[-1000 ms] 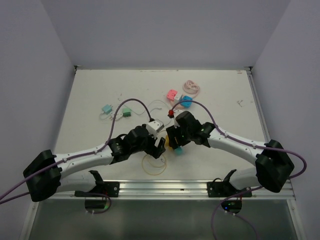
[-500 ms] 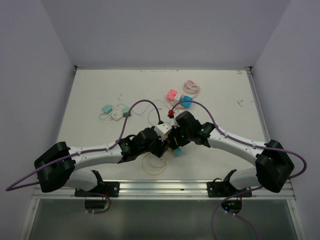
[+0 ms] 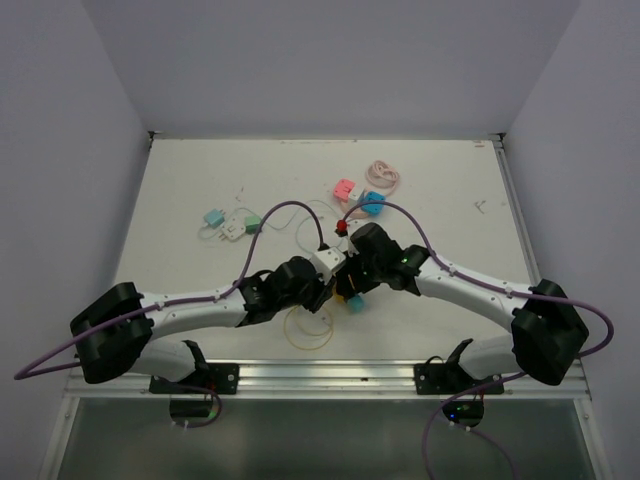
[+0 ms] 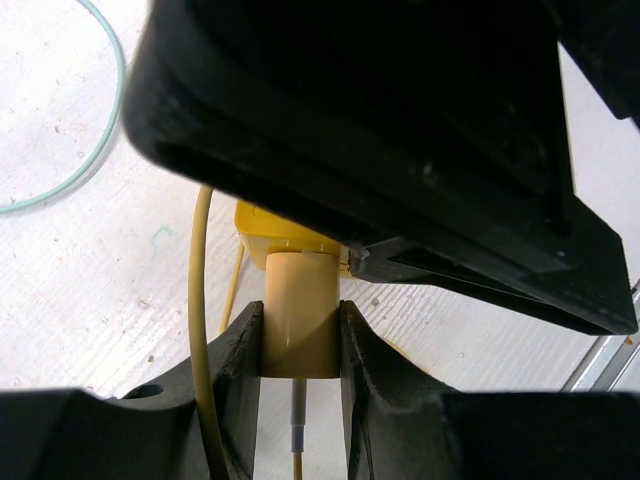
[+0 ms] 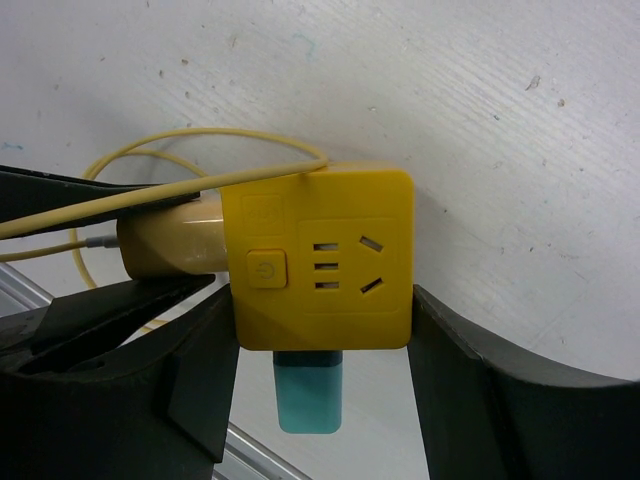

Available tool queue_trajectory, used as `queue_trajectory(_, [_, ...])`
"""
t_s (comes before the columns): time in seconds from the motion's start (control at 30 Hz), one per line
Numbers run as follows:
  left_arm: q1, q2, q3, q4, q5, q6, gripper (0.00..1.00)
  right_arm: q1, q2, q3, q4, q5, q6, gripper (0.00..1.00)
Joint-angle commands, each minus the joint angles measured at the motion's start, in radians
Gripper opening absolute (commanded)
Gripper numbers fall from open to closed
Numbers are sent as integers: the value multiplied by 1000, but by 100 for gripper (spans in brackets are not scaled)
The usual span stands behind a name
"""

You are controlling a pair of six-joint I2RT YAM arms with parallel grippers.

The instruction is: Pull the plug off the socket

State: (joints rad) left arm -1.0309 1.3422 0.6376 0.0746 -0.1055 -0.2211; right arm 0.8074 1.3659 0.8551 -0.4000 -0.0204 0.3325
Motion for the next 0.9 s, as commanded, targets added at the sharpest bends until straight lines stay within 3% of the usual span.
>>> queue_trajectory(0.0, [-9,-54,-1,67,16,-6,0,-5,-11,7,-25,155,10,0])
queue_trajectory(0.47, [-9,-144,-44,-1,98,-55,0,-92,67,-36,-60,263,34,0])
queue_trajectory(0.87, [-9,-166,-13,-41,162,-101,0,-94,105,-24,-95,344,45,0])
